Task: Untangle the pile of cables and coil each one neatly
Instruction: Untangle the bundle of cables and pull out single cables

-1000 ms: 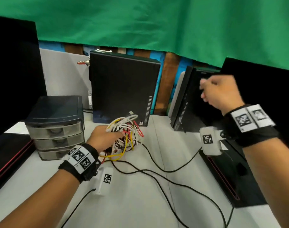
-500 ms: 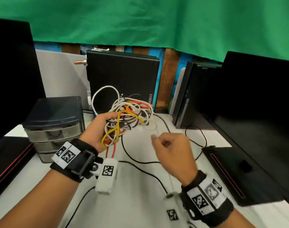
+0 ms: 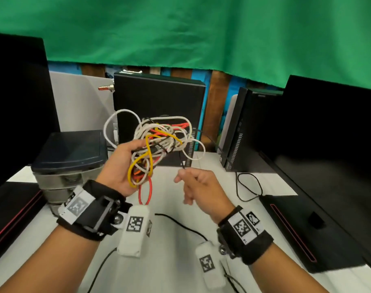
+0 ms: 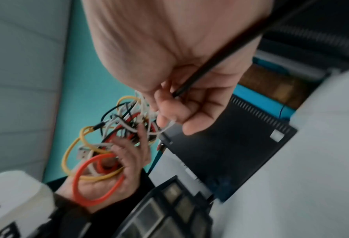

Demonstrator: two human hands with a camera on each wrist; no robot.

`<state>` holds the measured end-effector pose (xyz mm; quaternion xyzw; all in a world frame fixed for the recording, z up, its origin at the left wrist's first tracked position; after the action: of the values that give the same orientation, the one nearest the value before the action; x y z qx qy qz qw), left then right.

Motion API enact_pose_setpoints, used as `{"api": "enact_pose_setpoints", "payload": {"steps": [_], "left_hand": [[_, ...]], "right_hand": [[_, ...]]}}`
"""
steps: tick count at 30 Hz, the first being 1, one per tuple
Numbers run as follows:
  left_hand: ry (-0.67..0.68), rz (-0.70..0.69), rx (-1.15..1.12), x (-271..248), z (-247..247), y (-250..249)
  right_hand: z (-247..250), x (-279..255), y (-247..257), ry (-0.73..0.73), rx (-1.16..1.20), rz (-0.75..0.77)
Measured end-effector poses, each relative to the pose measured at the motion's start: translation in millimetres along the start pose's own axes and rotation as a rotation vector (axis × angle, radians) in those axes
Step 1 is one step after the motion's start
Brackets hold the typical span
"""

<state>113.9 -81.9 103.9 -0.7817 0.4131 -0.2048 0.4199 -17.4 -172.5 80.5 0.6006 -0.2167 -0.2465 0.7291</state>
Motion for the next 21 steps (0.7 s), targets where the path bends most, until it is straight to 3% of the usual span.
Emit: {"api": "enact_pose_setpoints", "payload": {"steps": [4, 8, 13, 16, 18, 21], "left_hand": [[-0.065, -0.087, -0.039, 1, 23, -28], [0.038, -0.114, -0.078, -7, -7, -28], [0.139, -0.206, -0.179, -15, -32, -30], [0.132, -0.247, -0.257, -17, -22, -46], [0.152, -0.28, -0.339, -22, -12, -63], [0.15, -0.295, -0.347, -27, 4, -83]], "right_hand": [[68, -7, -21, -0.106, -0.3, -0.077], [127, -16, -33, -0.176, -0.38, -0.179], [87, -42, -43, 0.142, -0.515, -0.279], [84, -42, -74, 0.198, -0.619, -0.409], [110, -36, -95, 0.123, -0.762, -0.52], [178, -28, -105, -0.219, -0.745, -0.623]]}}
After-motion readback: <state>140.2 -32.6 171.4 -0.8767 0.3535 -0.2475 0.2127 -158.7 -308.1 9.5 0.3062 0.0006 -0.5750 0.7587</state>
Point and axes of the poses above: each hand's wrist, its own x-axis towards the middle knuckle, its own z-axis out of the back of the hand, y = z × x, the point moved 10 cm from there along x, towards the middle knuckle, and after that the axes turned 6 degrees about -z, right-handed, at the moved point
